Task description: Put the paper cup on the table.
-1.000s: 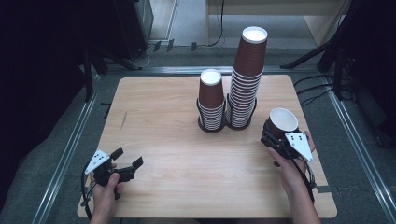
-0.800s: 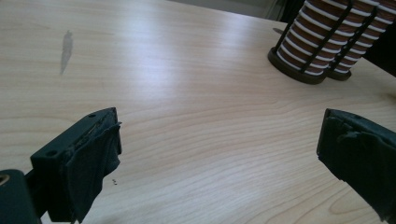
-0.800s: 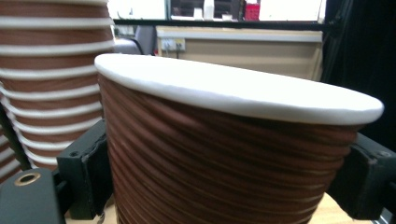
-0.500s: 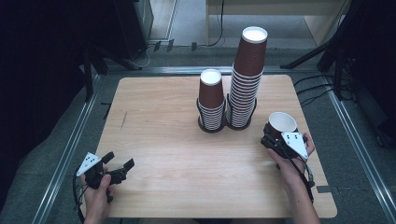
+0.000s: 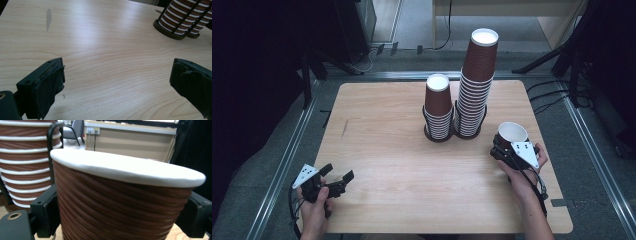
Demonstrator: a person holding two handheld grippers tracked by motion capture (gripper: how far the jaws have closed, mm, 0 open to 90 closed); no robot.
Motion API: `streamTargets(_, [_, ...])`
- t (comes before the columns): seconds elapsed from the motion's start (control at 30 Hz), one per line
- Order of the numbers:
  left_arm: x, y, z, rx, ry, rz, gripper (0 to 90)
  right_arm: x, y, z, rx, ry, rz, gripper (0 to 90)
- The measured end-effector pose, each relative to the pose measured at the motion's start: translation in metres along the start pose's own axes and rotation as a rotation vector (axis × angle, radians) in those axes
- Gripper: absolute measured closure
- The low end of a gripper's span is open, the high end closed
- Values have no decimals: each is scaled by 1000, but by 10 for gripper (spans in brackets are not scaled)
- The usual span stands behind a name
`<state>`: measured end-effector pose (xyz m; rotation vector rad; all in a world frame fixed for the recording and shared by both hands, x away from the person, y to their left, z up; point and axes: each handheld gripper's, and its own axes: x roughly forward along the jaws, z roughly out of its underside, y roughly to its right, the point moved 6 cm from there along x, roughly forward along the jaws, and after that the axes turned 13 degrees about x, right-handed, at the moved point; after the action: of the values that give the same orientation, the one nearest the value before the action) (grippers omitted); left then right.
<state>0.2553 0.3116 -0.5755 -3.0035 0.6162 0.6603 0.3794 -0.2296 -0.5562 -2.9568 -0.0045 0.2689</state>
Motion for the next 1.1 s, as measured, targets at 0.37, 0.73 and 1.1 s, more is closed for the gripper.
streamTargets(0.37, [3,-1,2,-6,-14,6,1,-5,2,0,53,-69,9,97])
streamTargets(0.73, [5,0,2,-5,-16,6,1,-12,-1,5,23,-101,-10,83])
streamTargets(1.1, [5,0,2,-5,-10,13,1,-20,-8,1,71,-125,-57,0])
